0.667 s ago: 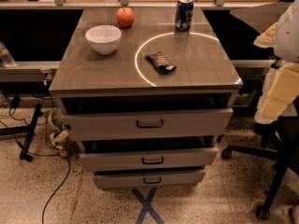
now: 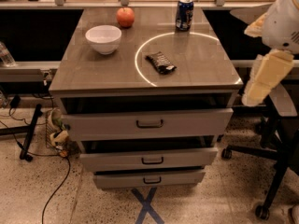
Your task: Pick pepsi can
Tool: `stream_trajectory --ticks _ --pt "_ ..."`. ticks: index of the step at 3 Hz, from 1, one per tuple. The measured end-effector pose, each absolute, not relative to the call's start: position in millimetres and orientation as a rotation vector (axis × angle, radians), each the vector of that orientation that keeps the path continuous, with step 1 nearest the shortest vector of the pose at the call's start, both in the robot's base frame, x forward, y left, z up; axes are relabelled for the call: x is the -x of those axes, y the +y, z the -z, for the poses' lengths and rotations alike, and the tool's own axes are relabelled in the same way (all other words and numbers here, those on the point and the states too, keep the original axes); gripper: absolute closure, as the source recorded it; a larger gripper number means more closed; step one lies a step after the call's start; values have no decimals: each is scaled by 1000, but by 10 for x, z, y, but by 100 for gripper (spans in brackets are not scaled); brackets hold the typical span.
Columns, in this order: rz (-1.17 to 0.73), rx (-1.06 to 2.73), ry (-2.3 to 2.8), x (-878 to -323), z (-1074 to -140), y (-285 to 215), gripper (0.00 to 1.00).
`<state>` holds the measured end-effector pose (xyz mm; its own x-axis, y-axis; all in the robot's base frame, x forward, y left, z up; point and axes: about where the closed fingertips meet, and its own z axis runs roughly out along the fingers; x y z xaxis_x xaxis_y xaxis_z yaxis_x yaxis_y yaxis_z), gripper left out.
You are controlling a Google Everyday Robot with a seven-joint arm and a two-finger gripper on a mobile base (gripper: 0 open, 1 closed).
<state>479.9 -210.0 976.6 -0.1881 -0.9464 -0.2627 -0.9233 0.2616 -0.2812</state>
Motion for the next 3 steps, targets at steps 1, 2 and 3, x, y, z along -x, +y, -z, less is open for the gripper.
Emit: stream_trajectory --ticks 1,2,3 --pt "26 1647 2106 -5541 -9670 -2018 0" --pt "-61 1479 2019 -6606 -9649 -1839 0" --pt "-73 1367 1914 -7095 -9936 -1709 0"
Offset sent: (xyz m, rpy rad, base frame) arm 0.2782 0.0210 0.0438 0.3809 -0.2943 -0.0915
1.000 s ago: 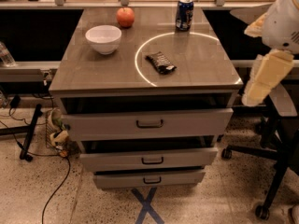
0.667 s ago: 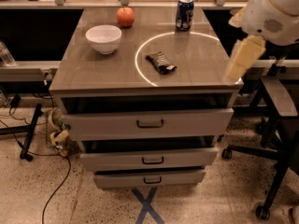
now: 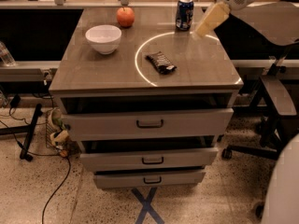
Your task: Pick pepsi can
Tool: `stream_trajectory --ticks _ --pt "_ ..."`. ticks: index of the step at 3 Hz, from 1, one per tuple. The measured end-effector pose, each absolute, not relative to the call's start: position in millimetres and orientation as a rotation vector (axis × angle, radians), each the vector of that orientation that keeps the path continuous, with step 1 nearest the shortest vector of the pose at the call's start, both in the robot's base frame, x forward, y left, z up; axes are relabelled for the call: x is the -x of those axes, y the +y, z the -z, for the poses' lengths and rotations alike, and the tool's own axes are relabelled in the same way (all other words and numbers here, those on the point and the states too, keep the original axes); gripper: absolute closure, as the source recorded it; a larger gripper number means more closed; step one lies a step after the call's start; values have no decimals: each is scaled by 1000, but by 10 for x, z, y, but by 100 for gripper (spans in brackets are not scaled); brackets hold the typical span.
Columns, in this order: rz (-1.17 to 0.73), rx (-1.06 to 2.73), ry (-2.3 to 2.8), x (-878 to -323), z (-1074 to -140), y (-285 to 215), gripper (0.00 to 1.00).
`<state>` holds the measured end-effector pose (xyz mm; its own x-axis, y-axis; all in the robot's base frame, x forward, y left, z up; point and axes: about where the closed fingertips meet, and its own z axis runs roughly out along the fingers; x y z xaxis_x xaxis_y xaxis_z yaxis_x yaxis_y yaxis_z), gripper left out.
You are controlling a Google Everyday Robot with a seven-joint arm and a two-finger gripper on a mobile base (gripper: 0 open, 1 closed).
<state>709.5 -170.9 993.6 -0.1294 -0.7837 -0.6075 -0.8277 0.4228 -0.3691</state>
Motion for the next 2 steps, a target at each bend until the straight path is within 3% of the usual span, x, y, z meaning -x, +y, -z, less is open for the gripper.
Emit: stream_trajectory --ticks 2 --pt "-83 1329 1890 -7184 -10051 -1704 0"
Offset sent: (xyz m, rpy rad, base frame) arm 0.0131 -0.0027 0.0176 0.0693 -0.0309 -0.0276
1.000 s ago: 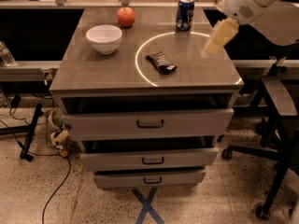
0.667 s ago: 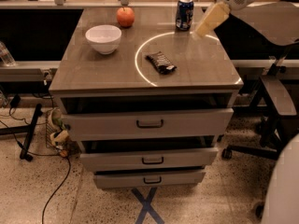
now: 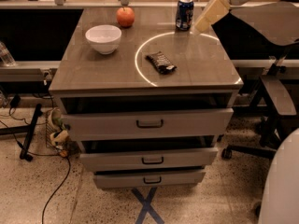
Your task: Pick pepsi can
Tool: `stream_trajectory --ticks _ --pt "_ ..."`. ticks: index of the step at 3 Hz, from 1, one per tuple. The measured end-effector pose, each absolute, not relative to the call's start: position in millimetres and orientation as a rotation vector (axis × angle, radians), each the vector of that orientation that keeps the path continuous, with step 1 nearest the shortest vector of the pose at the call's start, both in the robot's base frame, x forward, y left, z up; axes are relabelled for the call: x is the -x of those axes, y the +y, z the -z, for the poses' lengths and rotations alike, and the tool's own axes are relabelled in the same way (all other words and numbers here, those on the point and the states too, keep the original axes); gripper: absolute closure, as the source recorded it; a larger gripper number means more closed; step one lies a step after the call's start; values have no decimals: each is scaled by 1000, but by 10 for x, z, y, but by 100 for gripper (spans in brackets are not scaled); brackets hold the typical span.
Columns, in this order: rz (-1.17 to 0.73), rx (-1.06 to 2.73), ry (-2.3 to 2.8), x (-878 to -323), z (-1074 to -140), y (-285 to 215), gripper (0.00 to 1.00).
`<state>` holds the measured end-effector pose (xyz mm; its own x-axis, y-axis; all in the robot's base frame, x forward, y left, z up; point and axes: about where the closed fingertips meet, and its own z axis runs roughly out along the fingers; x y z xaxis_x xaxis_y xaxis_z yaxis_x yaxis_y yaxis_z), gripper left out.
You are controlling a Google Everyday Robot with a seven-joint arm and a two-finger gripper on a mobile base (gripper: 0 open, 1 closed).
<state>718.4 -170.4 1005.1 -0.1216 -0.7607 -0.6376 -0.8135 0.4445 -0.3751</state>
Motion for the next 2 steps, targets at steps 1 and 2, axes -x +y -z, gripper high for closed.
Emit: stream_trajectory --ticks 1,2 --pt "-210 1132 1921 -7453 -9809 -1738 0" --pt "-288 962 1934 -7702 -9591 -1780 0"
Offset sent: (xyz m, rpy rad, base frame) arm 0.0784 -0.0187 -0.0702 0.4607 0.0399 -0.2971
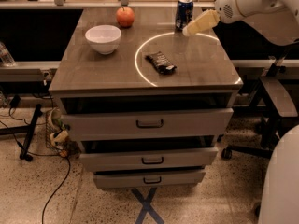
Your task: Pick pepsi can
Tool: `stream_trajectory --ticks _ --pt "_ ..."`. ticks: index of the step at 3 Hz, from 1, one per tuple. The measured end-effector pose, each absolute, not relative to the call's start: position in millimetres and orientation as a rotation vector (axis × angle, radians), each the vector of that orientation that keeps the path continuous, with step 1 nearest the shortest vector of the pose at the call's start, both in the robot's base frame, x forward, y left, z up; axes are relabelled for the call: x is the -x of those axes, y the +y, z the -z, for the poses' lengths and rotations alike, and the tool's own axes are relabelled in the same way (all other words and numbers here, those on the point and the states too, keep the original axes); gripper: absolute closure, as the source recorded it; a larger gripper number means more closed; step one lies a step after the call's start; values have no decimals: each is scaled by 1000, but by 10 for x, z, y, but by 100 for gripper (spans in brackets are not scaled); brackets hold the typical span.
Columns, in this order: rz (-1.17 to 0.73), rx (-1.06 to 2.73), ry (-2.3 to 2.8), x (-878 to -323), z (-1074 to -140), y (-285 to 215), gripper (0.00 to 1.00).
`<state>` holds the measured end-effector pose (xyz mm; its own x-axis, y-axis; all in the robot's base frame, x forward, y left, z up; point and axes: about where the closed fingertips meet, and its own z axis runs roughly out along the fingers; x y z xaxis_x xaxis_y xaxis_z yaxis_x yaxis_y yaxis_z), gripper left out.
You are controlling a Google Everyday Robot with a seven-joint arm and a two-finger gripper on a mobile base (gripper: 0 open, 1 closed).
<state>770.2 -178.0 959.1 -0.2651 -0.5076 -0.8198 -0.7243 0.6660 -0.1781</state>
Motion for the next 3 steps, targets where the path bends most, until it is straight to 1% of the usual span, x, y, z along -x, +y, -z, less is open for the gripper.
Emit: stream_trajectory --ticks 1,2,3 --pt "-363 760 1866 -8159 -9386 -1738 0" --pt "-342 651 1785 -8485 -9378 -1739 0" --pt "-325 617 1756 -8569 -9436 -1757 0"
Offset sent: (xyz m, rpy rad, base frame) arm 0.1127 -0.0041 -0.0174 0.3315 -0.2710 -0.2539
